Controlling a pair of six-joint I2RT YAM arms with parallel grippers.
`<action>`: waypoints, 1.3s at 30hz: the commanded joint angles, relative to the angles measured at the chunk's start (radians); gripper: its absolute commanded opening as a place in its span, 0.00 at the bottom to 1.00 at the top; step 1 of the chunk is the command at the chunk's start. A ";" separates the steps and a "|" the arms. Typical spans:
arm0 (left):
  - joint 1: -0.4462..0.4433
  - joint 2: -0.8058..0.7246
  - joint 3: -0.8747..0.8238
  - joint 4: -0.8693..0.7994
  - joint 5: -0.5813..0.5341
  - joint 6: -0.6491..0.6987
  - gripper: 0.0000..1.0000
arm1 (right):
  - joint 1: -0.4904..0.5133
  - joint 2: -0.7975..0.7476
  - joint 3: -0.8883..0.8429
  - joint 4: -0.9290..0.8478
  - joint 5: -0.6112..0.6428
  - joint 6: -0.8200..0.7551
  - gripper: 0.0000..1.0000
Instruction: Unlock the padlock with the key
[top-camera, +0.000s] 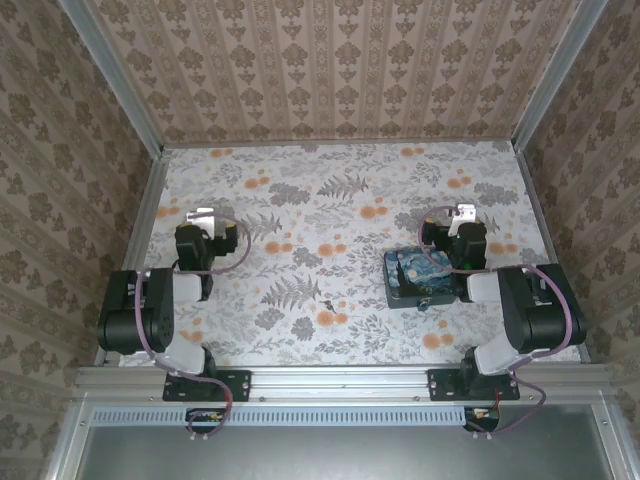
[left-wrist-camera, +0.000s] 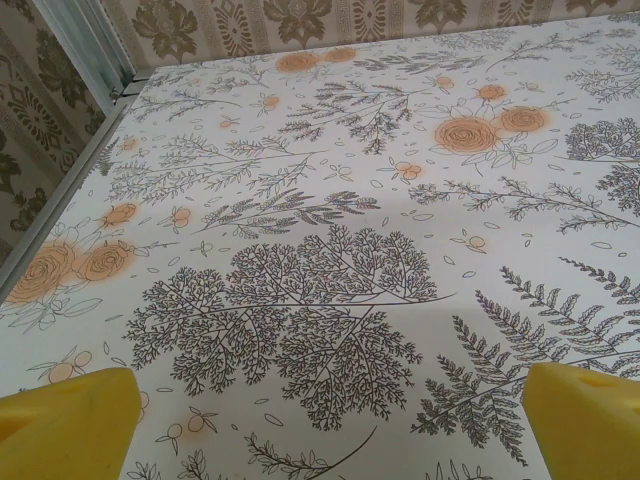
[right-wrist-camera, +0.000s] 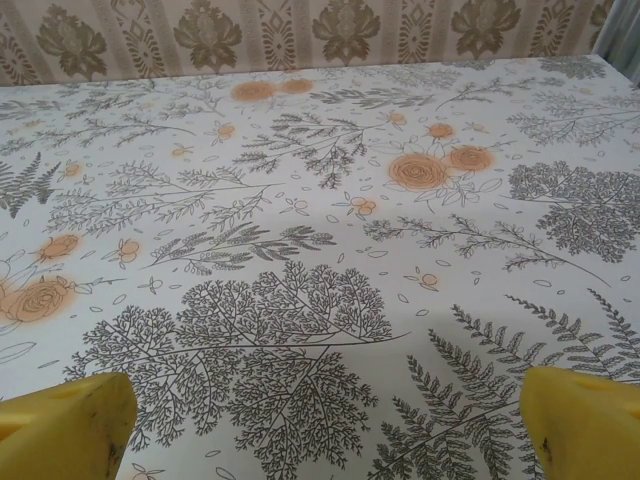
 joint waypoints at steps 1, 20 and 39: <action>-0.004 -0.001 0.007 -0.002 0.020 -0.010 1.00 | 0.003 -0.005 0.012 -0.006 -0.031 -0.016 1.00; 0.005 -0.002 0.010 -0.006 0.035 -0.012 1.00 | 0.003 -0.004 0.013 -0.007 -0.032 -0.016 0.99; -0.046 -0.222 0.132 -0.386 -0.109 -0.023 1.00 | -0.046 -0.326 0.097 -0.408 0.096 0.203 1.00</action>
